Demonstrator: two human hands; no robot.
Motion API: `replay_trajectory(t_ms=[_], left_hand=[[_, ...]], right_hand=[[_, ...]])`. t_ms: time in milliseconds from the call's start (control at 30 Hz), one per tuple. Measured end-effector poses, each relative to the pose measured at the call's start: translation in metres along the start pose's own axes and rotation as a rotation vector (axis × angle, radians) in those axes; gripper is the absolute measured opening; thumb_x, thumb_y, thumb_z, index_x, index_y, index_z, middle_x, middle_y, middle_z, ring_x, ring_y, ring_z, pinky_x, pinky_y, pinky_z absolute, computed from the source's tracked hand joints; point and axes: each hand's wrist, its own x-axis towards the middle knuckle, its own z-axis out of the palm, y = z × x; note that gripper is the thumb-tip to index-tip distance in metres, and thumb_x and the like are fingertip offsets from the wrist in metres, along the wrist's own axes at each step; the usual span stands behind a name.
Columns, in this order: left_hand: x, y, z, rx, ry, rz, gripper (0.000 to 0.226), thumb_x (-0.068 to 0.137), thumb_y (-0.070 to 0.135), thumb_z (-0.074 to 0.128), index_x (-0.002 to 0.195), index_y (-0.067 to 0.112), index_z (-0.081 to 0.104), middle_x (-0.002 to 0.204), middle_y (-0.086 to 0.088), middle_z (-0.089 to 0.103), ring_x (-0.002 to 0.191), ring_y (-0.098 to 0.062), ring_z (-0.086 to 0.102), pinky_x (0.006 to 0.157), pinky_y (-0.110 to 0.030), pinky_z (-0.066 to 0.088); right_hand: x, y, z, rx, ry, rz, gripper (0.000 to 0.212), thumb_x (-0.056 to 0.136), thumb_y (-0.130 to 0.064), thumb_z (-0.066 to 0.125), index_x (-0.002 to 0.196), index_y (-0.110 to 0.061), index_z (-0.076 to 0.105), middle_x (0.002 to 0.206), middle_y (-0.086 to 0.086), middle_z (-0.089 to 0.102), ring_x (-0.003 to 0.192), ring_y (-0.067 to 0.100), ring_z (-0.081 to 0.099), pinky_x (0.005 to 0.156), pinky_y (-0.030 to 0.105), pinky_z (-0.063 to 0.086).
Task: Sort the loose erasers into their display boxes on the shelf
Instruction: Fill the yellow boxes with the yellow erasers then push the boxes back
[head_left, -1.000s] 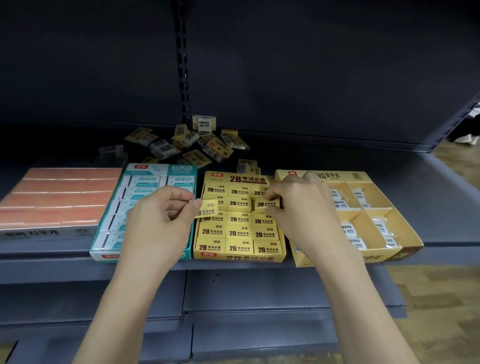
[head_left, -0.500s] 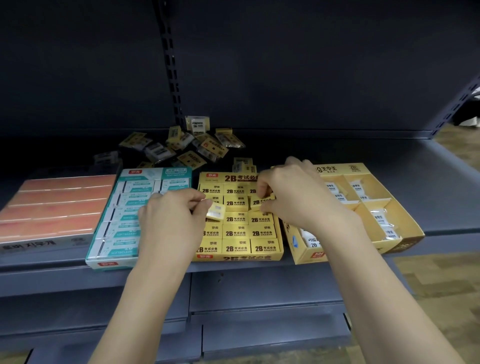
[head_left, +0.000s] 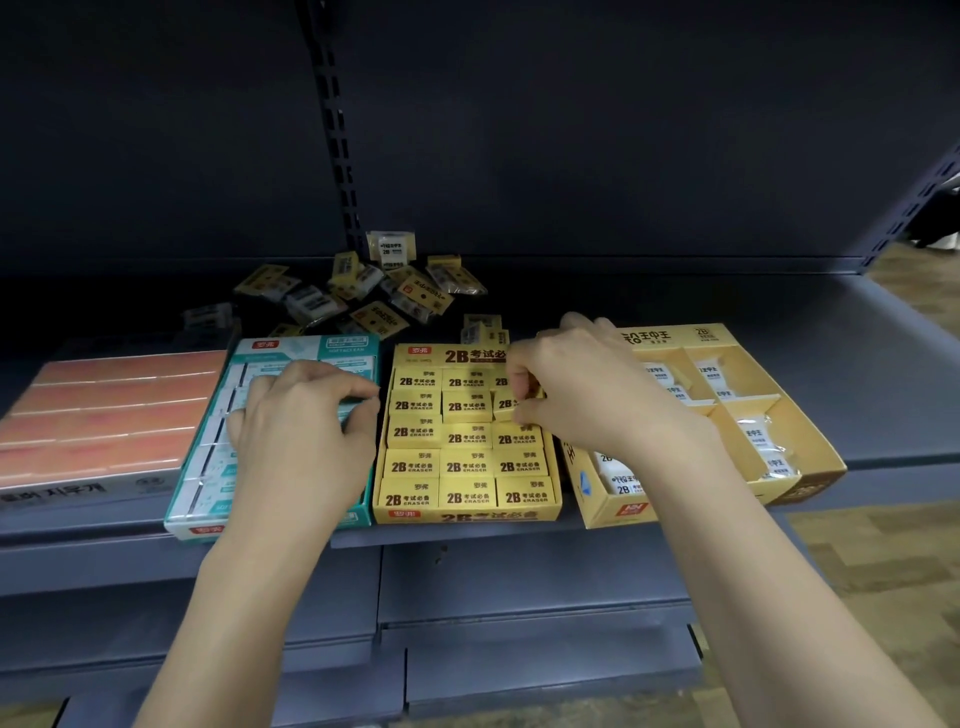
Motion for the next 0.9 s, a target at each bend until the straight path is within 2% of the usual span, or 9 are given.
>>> replay_trajectory(t_ms=[133,367,467,533,633,767,900], left_hand=[[0.002,0.000,0.001,0.077,-0.079,0.007,0.023,0.091,0.025,0.054,0.110,0.028,0.068,0.130,0.008,0.055,0.121,-0.024,0.038,0.088,-0.034,0.020],[0.001,0.004,0.004,0.088,-0.114,0.037,0.022,0.089,0.035,0.058,0.107,0.031,0.068,0.134,0.009,0.049,0.125,-0.019,0.030,0.086,-0.031,0.015],[0.000,0.005,0.001,0.078,-0.151,0.057,0.040,0.078,0.053,0.062,0.110,0.031,0.066,0.134,0.008,0.049,0.125,-0.020,0.030,0.088,-0.032,0.016],[0.001,0.005,-0.001,0.091,-0.174,0.080,0.051,0.070,0.058,0.066,0.115,0.033,0.063,0.135,0.009,0.047,0.125,-0.018,0.029,0.084,-0.031,0.015],[0.002,0.004,0.000,0.139,-0.177,0.121,0.054,0.070,0.056,0.069,0.119,0.035,0.060,0.134,0.011,0.046,0.123,-0.016,0.028,0.071,-0.025,0.007],[0.003,0.005,0.000,0.135,-0.212,0.162,0.049,0.076,0.048,0.068,0.122,0.040,0.054,0.134,0.015,0.044,0.123,-0.014,0.026,0.071,-0.024,0.006],[0.014,0.011,-0.004,0.145,-0.306,0.242,0.044,0.084,0.040,0.059,0.126,0.044,0.046,0.138,0.018,0.036,0.128,-0.013,0.018,0.073,-0.025,0.007]], right_hand=[[0.002,0.001,0.002,0.039,-0.049,-0.009,0.016,0.087,-0.028,0.063,0.081,-0.029,0.048,0.092,-0.008,0.055,0.094,0.013,0.032,0.089,0.033,0.028],[0.004,0.001,0.002,0.020,-0.052,-0.013,0.014,0.083,-0.035,0.067,0.086,-0.029,0.055,0.101,-0.007,0.059,0.104,0.016,0.040,0.090,0.034,0.030],[0.003,0.002,0.001,0.035,-0.043,0.000,0.015,0.081,-0.038,0.069,0.091,-0.031,0.061,0.102,-0.009,0.059,0.104,0.015,0.040,0.090,0.034,0.030],[0.004,0.002,0.000,0.032,-0.035,0.001,0.014,0.081,-0.038,0.068,0.092,-0.032,0.062,0.101,-0.011,0.060,0.104,0.015,0.040,0.091,0.034,0.029],[0.007,0.001,0.001,0.019,-0.035,-0.003,0.013,0.082,-0.036,0.068,0.093,-0.032,0.063,0.100,-0.012,0.060,0.105,0.014,0.041,0.092,0.034,0.029],[0.008,0.001,0.001,0.065,-0.030,-0.002,0.014,0.082,-0.040,0.066,0.092,-0.031,0.062,0.099,-0.011,0.061,0.105,0.015,0.042,0.093,0.034,0.029],[0.011,-0.003,0.003,0.121,0.054,-0.008,0.018,0.090,-0.041,0.054,0.100,-0.028,0.063,0.109,-0.007,0.059,0.111,0.018,0.041,0.095,0.035,0.031]])
